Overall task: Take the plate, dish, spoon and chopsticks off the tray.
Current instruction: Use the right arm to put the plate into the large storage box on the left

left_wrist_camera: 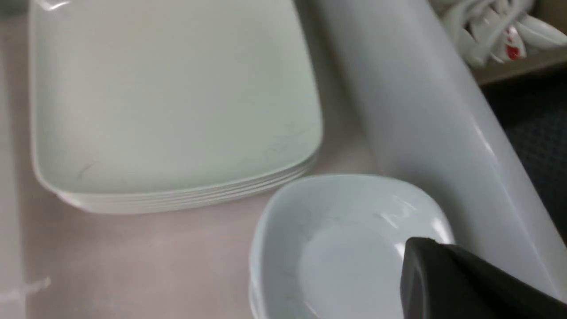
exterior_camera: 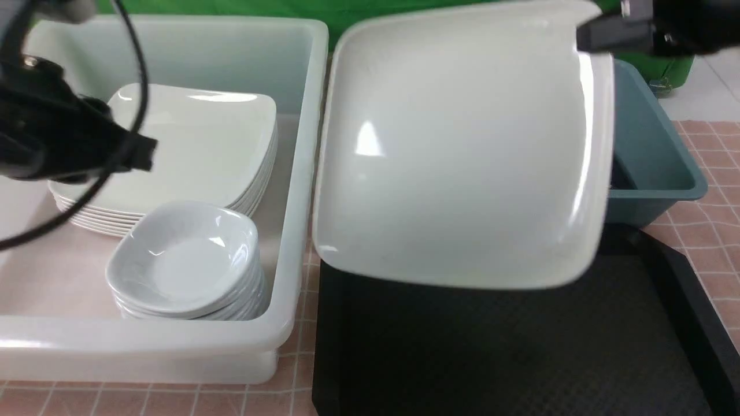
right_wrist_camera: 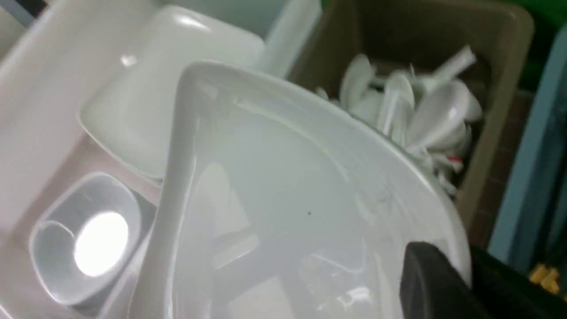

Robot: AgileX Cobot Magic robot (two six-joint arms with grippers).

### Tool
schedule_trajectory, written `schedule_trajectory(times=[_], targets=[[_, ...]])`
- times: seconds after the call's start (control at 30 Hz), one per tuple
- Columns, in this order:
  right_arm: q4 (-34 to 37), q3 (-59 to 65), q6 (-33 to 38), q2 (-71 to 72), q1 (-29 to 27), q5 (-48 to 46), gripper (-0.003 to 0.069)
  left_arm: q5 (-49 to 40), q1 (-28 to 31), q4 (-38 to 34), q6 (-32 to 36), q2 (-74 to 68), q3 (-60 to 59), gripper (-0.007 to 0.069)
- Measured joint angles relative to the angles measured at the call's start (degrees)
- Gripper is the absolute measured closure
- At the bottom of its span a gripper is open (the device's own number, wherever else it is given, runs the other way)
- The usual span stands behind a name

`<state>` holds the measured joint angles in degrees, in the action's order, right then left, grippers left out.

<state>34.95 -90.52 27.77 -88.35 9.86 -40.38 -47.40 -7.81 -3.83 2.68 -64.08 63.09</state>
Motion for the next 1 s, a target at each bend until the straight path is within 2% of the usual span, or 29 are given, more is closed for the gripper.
schedule_trajectory(times=[0.2, 0.23, 0.3, 0.33, 0.47, 0.63, 0.83, 1.0], targets=[[1.24, -17.04, -6.42, -10.51, 8.31, 2.82, 0.0589, -1.78, 13.13, -12.15, 5.24, 2.23, 0.00, 0.0626], [1.24, -17.55, -6.62, -10.92, 8.59, 2.82, 0.0589, -1.78, 13.13, -12.52, 5.38, 2.31, 0.00, 0.0626], [1.24, -24.75, -9.41, -17.32, 12.85, 6.11, 0.0589, -2.80, 17.63, -15.31, 6.54, 3.37, 0.00, 0.0626], [1.24, -24.75, -9.41, -17.72, 13.14, 6.41, 0.0589, -2.85, 17.91, -15.31, 6.53, 3.46, 0.00, 0.0626], [1.30, -31.47, -12.04, -26.15, 19.01, 14.83, 0.0589, -3.40, 23.28, -15.91, 7.42, 5.34, 0.00, 0.0626], [1.30, -33.65, -12.06, -32.66, 23.65, 25.14, 0.0589, -3.86, 26.04, -16.56, 8.45, 6.99, 0.00, 0.0626], [1.30, -33.65, -9.76, -39.35, 27.21, 37.53, 0.0589, -5.08, 26.25, -16.75, 9.34, 7.22, 0.00, 0.0626], [1.30, -33.65, -4.76, -42.30, 28.34, 42.13, 0.0589, -5.28, 26.36, -16.98, 9.49, 7.22, 0.00, 0.0626]])
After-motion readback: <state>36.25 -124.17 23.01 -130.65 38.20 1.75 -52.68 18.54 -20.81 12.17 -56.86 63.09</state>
